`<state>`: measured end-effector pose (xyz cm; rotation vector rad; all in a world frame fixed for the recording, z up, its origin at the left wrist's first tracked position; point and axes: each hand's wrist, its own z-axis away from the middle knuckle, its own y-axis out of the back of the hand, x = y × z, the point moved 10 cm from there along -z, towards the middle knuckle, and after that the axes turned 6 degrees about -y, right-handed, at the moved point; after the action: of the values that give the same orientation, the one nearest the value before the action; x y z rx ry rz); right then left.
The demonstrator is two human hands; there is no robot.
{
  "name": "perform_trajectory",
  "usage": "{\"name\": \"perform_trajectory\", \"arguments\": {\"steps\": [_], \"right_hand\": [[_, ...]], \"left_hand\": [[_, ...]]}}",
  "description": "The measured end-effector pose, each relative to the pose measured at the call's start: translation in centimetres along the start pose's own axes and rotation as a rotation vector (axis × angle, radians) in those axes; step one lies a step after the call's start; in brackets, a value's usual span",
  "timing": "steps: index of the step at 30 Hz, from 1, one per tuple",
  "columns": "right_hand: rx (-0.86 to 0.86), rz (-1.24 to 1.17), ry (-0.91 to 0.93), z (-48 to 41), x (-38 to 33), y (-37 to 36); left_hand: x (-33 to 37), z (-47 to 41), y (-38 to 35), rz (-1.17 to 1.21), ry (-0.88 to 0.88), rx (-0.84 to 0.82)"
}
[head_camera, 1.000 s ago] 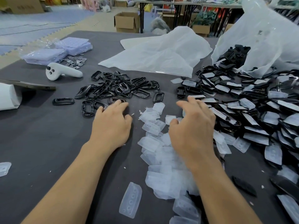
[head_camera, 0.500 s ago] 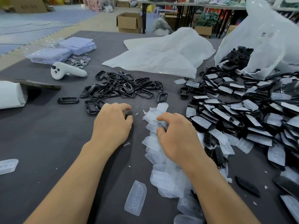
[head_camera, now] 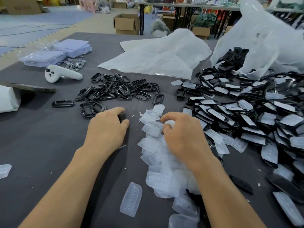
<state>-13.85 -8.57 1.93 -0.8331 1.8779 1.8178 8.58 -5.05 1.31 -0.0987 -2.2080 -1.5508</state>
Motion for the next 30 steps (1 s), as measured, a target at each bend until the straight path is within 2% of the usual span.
{"name": "perform_trajectory", "arguments": {"steps": [4, 6, 9, 13, 16, 20, 24, 26, 30], "right_hand": [[-0.001, -0.004, -0.009, 0.4, 0.1, 0.3], [-0.029, -0.013, 0.002, 1.0, -0.4, -0.2], [-0.064, -0.024, 0.067, 2.4, -1.9, -1.0], [-0.085, -0.036, 0.140, 4.1, -3.5, -1.3], [0.050, -0.060, 0.113, 4.9, -2.2, 1.1], [0.284, -0.012, -0.059, 5.7, 2.8, 6.3], [0.184, 0.092, -0.181, 5.7, 6.1, 6.9], [0.169, 0.112, -0.160, 5.5, 6.1, 6.4], [0.343, 0.139, -0.092, 6.0, 5.0, 7.8]], "left_hand": [[0.8, 0.7, 0.1, 0.033, -0.024, -0.037], [1.5, 1.0, 0.7, 0.065, -0.039, 0.010], [2.1, 1.7, 2.3, 0.294, -0.034, 0.155], [3.8, 2.9, 1.8, 0.572, -0.046, 0.125], [5.0, 3.5, 0.9, 0.713, -0.060, 0.068], [5.4, 4.1, 0.1, 0.729, -0.038, 0.042], [5.9, 5.2, 0.0, 0.749, -0.016, 0.056], [6.2, 5.9, 0.5, 0.739, -0.022, 0.080], [6.1, 7.0, 0.9, 0.742, 0.008, 0.088]]}}
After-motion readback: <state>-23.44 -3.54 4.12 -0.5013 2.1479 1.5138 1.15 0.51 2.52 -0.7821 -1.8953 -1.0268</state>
